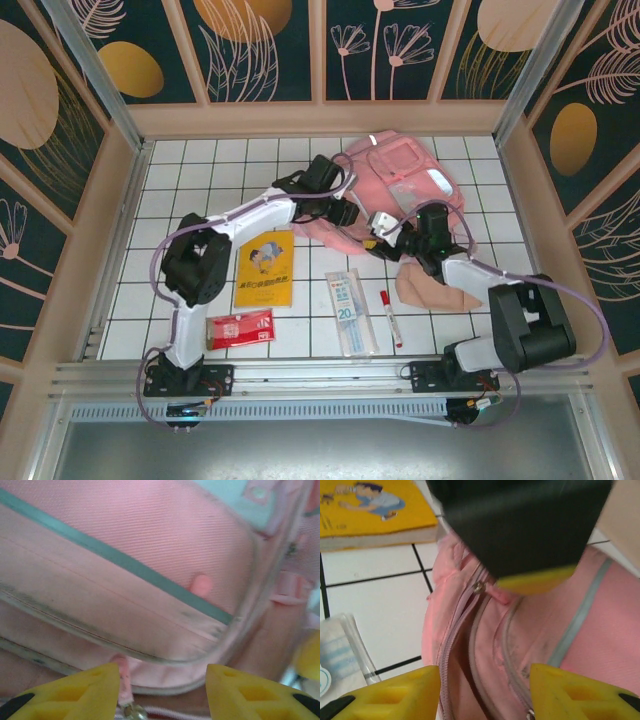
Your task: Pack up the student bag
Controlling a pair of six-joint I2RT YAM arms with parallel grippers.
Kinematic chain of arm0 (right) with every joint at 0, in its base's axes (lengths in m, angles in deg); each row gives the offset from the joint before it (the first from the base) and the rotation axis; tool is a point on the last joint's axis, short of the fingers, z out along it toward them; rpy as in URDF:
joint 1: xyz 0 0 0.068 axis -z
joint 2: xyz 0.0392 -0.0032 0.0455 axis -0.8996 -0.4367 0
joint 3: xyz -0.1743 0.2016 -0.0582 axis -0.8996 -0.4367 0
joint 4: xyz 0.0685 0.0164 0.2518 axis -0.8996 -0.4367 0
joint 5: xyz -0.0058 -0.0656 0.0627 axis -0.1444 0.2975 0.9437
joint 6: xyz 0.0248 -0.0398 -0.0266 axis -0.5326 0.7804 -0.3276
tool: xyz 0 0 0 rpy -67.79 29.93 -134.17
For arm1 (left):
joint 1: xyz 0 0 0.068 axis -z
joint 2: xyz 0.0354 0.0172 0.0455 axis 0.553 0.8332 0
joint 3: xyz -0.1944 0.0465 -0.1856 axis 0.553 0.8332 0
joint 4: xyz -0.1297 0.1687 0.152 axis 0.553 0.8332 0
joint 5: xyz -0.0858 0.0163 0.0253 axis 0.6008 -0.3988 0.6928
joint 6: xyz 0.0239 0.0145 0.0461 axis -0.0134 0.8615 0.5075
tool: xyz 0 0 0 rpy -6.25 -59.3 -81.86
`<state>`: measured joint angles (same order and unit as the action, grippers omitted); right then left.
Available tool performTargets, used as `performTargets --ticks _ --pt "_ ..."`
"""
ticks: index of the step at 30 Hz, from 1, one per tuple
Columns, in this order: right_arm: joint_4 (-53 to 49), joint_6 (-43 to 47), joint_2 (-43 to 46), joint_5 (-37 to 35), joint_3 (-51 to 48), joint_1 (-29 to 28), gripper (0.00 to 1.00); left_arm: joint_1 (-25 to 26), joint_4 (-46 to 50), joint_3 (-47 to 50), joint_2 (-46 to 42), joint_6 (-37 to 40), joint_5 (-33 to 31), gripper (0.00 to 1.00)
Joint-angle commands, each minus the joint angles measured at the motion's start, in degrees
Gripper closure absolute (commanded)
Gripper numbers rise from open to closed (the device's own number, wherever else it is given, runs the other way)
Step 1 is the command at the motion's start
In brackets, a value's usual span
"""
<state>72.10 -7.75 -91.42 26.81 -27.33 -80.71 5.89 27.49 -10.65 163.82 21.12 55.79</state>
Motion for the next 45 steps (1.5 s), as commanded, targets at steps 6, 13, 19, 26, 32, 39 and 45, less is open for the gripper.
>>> performTargets --ticks 6,13,19,26,32,39,45 --pt "-0.45 1.95 1.76 1.18 -1.14 -0.1 0.5 0.34 12.24 -7.26 8.1 -1.43 -8.94 0.58" --pt "-4.4 3.26 0.39 3.09 0.7 -0.27 0.51 0.88 14.14 -8.97 11.25 -0.65 -0.78 0.59" --pt "-8.82 4.83 -0.75 4.3 2.43 -0.5 0.51 0.78 18.48 -10.0 8.76 1.45 2.09 0.55" --pt "-9.96 5.57 -1.0 3.91 2.8 -0.55 0.52 0.73 23.9 -15.5 12.49 5.18 4.23 0.63" --pt "-12.24 7.15 -2.06 3.21 3.58 -0.78 0.54 0.73 22.81 -15.66 10.94 7.12 6.61 0.65" --pt "-10.79 7.08 -3.21 1.9 2.89 -1.65 0.54 0.75 26.48 -21.54 17.8 6.65 -3.22 0.7" --pt "-9.38 5.92 -4.53 1.27 2.85 -2.55 0.51 0.73 26.24 -21.76 16.51 7.38 -0.79 0.99"
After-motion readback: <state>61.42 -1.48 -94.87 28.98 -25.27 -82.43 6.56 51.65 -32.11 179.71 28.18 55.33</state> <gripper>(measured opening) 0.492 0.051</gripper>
